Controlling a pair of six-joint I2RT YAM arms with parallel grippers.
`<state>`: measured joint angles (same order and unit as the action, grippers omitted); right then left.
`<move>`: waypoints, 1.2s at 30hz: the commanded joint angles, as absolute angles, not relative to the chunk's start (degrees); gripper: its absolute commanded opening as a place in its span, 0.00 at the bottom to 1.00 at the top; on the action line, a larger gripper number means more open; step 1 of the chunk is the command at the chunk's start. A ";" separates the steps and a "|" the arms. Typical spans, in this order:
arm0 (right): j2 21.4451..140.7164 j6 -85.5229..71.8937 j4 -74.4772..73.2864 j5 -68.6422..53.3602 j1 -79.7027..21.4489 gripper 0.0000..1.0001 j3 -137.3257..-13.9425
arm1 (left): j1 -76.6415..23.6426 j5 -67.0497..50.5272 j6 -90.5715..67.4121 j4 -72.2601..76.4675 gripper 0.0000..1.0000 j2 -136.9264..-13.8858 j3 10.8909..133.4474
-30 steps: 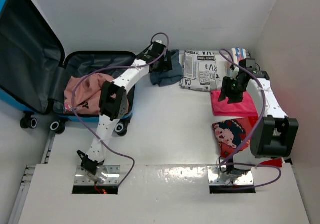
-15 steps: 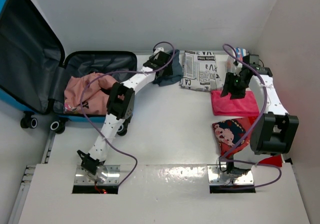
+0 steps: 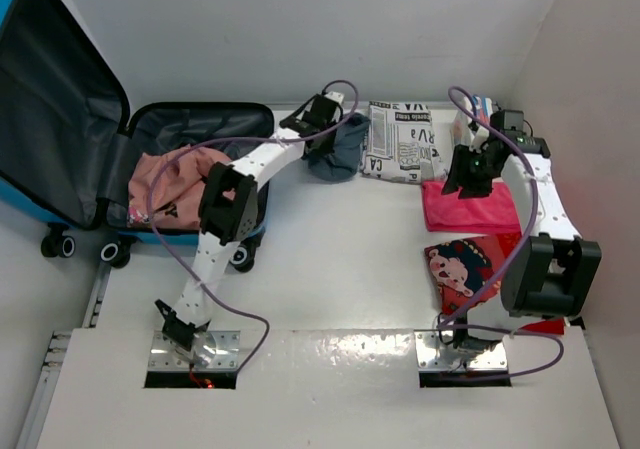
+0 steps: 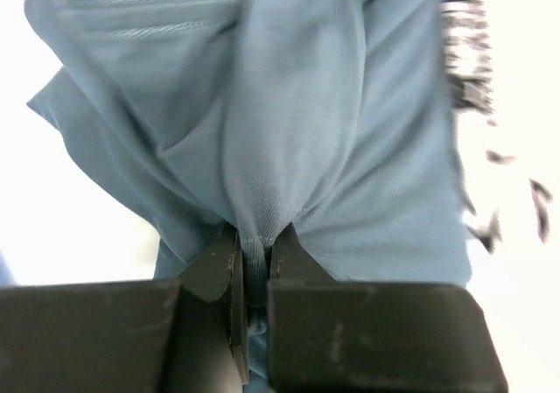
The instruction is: Pack the luggage
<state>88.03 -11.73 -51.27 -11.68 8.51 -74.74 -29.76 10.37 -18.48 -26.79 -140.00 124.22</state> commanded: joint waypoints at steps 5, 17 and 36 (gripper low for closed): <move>85.16 -10.90 -48.08 -18.01 8.26 0.44 -71.11 | -27.25 7.55 3.08 -22.15 0.00 -111.47 118.75; 87.18 -11.51 -45.79 -20.92 4.84 0.44 -71.80 | -1.27 8.62 4.13 -22.78 0.00 -86.75 91.34; 90.80 -10.81 -48.34 -18.19 2.20 0.44 -77.52 | 8.88 1.41 6.17 -16.52 1.00 -105.14 88.77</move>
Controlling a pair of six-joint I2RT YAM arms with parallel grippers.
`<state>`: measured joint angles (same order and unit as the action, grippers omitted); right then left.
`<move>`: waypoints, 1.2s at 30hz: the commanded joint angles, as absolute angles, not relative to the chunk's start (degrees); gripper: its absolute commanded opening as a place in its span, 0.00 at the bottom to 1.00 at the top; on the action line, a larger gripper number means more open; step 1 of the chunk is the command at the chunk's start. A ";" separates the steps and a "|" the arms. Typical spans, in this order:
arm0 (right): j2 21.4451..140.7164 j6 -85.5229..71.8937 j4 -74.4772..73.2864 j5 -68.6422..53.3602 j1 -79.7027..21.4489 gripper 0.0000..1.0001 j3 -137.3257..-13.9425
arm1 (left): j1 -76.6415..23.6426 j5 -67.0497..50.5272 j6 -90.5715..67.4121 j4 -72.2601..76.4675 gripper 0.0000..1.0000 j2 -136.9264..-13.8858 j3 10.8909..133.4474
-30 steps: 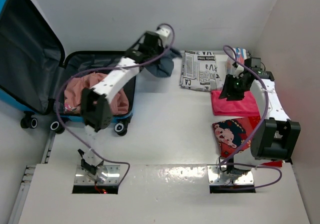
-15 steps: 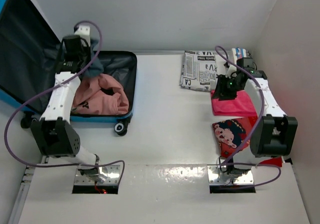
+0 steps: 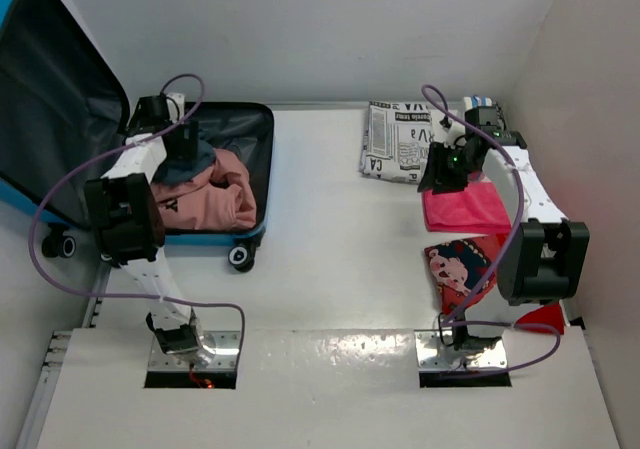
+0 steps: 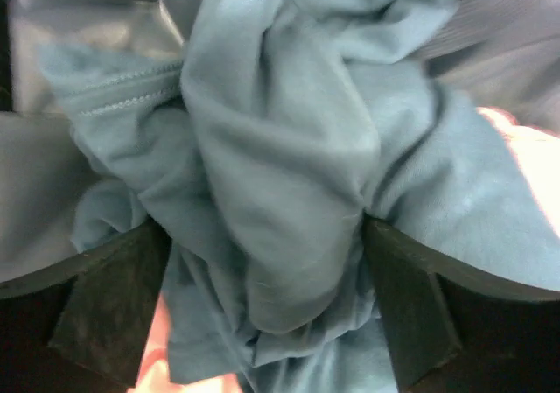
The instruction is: Pack the luggage
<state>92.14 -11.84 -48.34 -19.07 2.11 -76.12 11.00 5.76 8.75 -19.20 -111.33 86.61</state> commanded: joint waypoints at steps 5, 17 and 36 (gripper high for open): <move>86.85 -10.90 -46.58 -18.54 2.99 0.47 -74.45 | 3.00 -0.88 3.35 -16.52 1.00 -92.39 94.73; 81.30 -15.20 -36.83 -18.38 5.36 0.23 -67.24 | -26.19 -19.51 -22.66 -20.67 1.00 -100.97 99.76; 95.44 -16.35 -29.09 -3.86 4.66 0.47 -73.82 | -34.81 -13.79 -51.76 -9.15 1.00 -132.71 109.60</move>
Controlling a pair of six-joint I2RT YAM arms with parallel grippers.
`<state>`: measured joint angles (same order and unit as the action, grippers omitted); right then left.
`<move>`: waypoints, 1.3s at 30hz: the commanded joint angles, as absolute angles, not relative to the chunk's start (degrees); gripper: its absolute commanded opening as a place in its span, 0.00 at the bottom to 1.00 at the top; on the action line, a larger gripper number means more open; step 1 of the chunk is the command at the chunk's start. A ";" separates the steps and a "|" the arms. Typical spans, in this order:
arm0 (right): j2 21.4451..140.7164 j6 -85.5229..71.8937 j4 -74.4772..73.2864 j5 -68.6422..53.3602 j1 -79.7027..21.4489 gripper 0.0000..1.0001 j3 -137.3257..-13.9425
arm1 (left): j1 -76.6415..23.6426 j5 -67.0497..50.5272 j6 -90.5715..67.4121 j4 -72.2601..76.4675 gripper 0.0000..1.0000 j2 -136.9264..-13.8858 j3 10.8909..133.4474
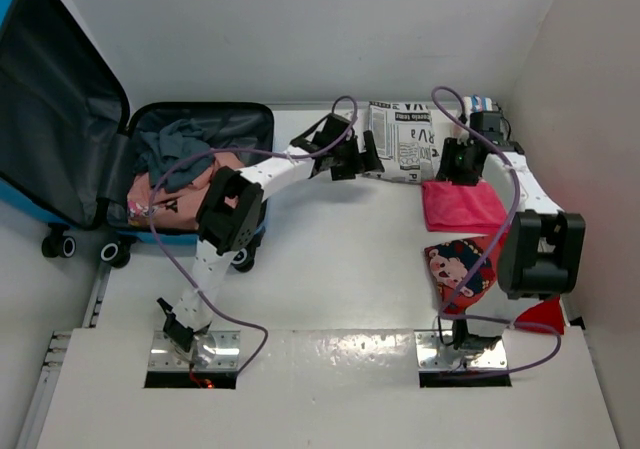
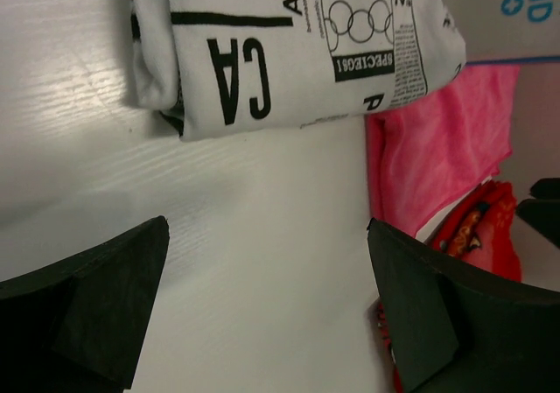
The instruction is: Pack the luggage
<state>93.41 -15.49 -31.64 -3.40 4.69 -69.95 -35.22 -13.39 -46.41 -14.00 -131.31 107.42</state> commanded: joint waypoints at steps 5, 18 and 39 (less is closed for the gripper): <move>101.32 -17.67 -28.05 -3.43 4.57 0.55 -76.02 | -33.14 -14.33 -51.06 -7.82 1.00 -133.07 111.01; 117.58 -20.83 -27.51 6.06 3.52 0.65 -87.18 | -28.04 -16.44 -52.03 -6.59 1.00 -122.97 98.19; 116.99 -37.08 -31.20 -17.40 -11.76 0.00 -86.93 | -28.65 -10.47 -64.07 -12.30 1.00 -119.27 90.00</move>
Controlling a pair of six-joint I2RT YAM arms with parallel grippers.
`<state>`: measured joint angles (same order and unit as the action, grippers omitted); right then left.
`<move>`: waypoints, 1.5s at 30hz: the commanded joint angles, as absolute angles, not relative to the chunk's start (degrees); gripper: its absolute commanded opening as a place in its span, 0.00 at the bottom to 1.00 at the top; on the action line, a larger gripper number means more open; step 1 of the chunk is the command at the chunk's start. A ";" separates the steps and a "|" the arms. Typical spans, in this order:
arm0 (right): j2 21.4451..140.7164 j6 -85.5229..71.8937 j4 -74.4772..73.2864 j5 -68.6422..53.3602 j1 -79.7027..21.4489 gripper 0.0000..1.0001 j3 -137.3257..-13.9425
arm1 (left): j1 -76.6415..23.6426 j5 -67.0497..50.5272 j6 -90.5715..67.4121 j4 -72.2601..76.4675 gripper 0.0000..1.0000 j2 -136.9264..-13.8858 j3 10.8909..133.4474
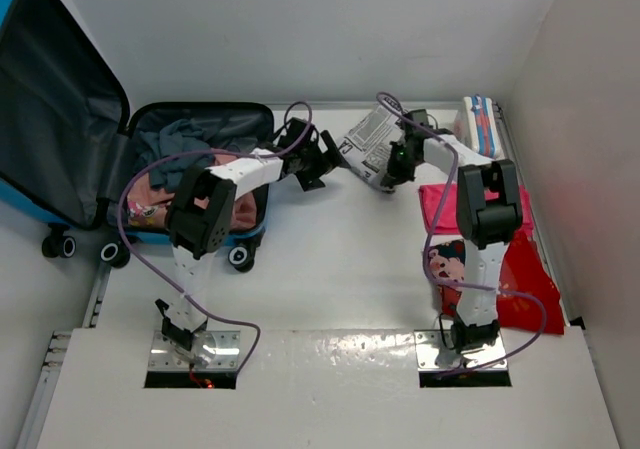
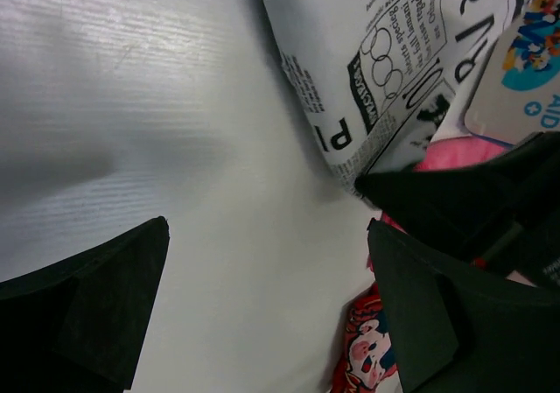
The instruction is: Pack the luggage
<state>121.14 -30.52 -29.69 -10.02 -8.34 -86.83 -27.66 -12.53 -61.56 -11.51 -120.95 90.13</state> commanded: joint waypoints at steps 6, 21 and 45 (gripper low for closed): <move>108.90 -43.32 -28.93 -23.64 -15.37 0.00 -80.62 | -27.51 -8.79 -64.07 -12.83 1.00 -122.78 92.01; 107.23 -50.27 -26.11 -28.04 -15.91 0.00 -78.14 | -28.56 -22.49 -76.82 -2.38 1.00 -127.71 86.48; 90.62 -28.66 -33.12 -33.49 -7.75 0.44 -72.33 | -17.87 -32.50 -33.41 -15.01 0.00 -113.04 96.97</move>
